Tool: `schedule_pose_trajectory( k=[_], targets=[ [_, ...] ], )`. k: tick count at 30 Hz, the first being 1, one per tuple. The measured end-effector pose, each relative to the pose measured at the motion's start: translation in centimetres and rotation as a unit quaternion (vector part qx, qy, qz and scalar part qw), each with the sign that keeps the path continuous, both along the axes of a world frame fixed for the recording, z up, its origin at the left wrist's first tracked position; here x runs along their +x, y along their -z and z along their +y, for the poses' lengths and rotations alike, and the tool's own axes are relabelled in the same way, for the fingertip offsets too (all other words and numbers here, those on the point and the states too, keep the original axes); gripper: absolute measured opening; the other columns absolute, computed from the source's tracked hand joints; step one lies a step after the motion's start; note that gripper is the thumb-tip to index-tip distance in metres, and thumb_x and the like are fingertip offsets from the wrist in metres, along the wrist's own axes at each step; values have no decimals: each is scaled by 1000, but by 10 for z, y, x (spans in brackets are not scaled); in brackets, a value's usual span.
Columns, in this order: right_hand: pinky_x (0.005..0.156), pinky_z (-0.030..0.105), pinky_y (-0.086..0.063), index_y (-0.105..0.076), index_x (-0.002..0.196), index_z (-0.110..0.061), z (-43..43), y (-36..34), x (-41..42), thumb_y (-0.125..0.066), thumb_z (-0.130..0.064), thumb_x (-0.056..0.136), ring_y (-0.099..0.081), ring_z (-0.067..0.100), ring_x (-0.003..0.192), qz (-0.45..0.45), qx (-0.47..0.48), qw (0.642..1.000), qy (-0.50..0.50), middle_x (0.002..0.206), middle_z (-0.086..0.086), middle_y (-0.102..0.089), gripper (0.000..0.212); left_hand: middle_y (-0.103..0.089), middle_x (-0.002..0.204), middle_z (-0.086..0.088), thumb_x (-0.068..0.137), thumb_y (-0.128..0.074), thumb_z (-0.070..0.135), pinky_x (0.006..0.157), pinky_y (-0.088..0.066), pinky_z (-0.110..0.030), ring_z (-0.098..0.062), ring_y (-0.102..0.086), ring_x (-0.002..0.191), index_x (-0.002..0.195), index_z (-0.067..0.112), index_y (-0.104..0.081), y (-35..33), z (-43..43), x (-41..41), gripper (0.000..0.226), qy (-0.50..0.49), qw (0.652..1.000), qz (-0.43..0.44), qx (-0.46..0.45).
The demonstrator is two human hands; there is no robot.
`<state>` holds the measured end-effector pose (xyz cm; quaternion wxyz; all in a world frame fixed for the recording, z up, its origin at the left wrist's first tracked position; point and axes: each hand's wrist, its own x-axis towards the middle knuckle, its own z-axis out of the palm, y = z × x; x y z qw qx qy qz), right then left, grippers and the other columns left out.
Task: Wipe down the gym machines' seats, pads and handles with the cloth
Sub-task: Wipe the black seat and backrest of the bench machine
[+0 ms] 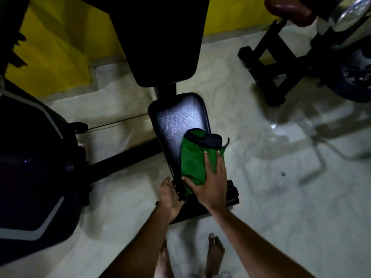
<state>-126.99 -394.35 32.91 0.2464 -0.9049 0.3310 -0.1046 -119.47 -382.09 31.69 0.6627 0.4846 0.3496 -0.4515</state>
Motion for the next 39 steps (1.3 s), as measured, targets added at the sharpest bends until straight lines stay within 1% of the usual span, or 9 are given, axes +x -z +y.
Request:
schedule_pose_trajectory(
  k=[5,9,14,19,21,28,31,35,39],
  targets=[
    [115,52,-36,-24,161,-10,79,-4,-9,-82,-60,73,-41,46,138,-76,186,938,283,149,29,-40,116,-65,108,-6,101,-22,57,83,-44,-34,-24,-60,95,112,21,-58,-20,4,12,52,119,992,-2,41],
    [109,52,-45,6,162,-7,106,-17,20,-74,-57,84,-48,53,130,-51,358,832,420,145,36,-41,122,-55,140,-16,98,-17,65,112,-33,-47,-36,-47,133,135,14,-53,-29,30,24,73,214,974,-15,79],
    [102,47,-49,5,159,3,117,-38,33,-55,-55,99,-56,49,126,32,453,756,472,140,36,-52,103,-69,114,-3,100,-18,63,98,-42,-39,-22,-64,100,123,15,-61,-47,57,28,68,263,959,-50,93],
    [101,42,-51,-48,143,4,118,-77,36,-51,-31,106,-61,39,123,-12,602,687,407,135,24,-60,51,-66,97,-7,101,-23,57,72,-43,-30,-19,-56,77,109,15,-64,-98,66,25,60,250,961,-49,107],
    [91,43,-59,-66,124,-1,121,-92,44,-60,-28,99,-70,34,102,13,655,672,345,114,19,-71,38,-65,98,-8,101,-30,53,73,-46,-30,-19,-56,78,105,15,-65,-116,64,25,52,240,961,-60,126],
    [69,30,-58,-77,104,-10,88,-187,59,-63,-20,92,-72,24,75,-47,764,630,134,93,13,-77,21,-70,111,-9,80,-75,46,68,-58,-37,-25,-68,96,123,21,-59,-172,67,57,52,108,979,-146,98],
    [74,31,-58,-73,106,-11,66,-213,59,-53,-7,92,-71,23,77,-72,764,635,86,93,13,-75,25,-71,111,-15,74,-82,39,75,-60,-46,-32,-70,98,127,13,-56,-198,60,77,65,112,978,-168,44],
    [71,28,-59,-69,104,-14,40,-251,69,-45,4,92,-72,18,79,-127,715,687,30,91,9,-74,32,-69,115,-24,80,-74,6,93,-52,-58,-38,-69,98,120,5,-65,-243,35,97,41,121,961,-247,-15],
    [77,31,-52,-63,115,-9,13,-242,83,-73,-12,90,-66,19,87,-202,374,896,126,108,10,-64,27,-72,105,-11,75,-76,3,82,-59,-49,-30,-71,90,105,21,-60,-275,6,118,39,147,898,-397,117]
  ],
)
